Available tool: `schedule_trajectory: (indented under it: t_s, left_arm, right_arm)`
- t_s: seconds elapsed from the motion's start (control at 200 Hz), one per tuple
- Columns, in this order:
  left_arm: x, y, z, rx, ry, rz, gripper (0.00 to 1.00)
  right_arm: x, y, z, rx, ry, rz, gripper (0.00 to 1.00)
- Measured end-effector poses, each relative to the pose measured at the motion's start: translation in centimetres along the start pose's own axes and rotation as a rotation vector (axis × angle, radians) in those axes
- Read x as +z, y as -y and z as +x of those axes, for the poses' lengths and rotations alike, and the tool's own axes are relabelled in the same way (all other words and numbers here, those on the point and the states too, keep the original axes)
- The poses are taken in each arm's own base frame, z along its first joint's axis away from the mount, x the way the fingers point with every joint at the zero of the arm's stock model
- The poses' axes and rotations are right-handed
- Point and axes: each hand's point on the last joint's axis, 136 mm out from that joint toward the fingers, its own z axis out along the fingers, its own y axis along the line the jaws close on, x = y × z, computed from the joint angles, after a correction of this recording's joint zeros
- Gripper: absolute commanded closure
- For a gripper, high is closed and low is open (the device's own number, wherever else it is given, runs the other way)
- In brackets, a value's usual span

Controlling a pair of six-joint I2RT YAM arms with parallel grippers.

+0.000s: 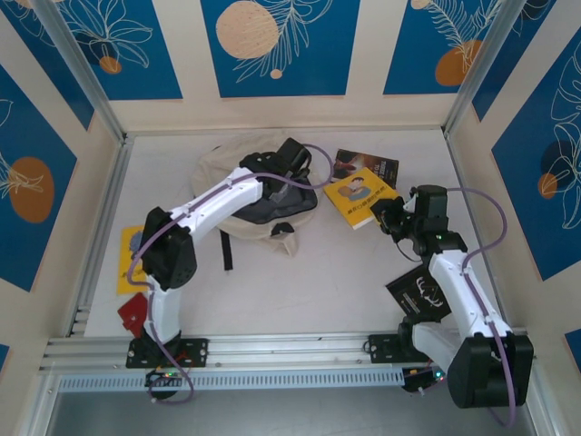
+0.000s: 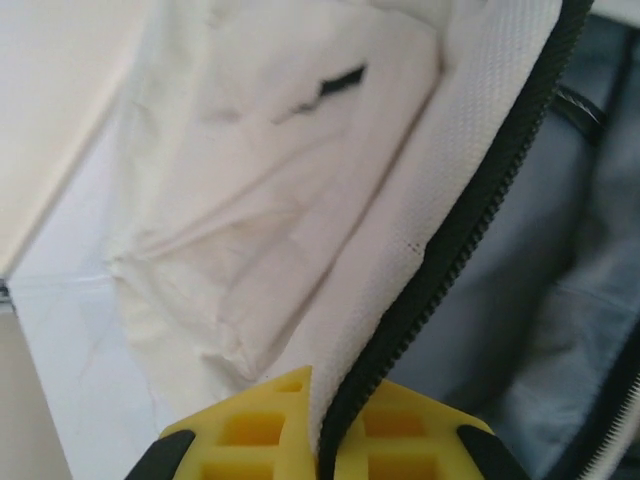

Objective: Pack books, pencil case, and school supplies into a backpack

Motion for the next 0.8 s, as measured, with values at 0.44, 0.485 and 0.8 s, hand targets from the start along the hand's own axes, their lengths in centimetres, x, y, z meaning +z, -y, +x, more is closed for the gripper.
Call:
schedule_trajectory:
  t_s: [0.44, 0.485, 0.8]
  left_arm:
    - [-4.3, -3.8, -5.3, -0.218, 0.208, -0.034, 1.00]
    - [-4.3, -3.6, -5.4, -0.222, 0.210, -0.022, 1.00]
    - [-4.9, -3.2, -5.7, -0.275, 0.229, 0.025, 1.00]
  right_arm:
    - [1.5, -3.7, 5.6, -0.132, -0.165, -0.077, 0.97]
    - [2.5, -3.9, 6.5, -0.139, -0.199, -0.073, 0.97]
    - [10.8, -6.8, 9.2, -0.140, -0.299, -0.063, 0.97]
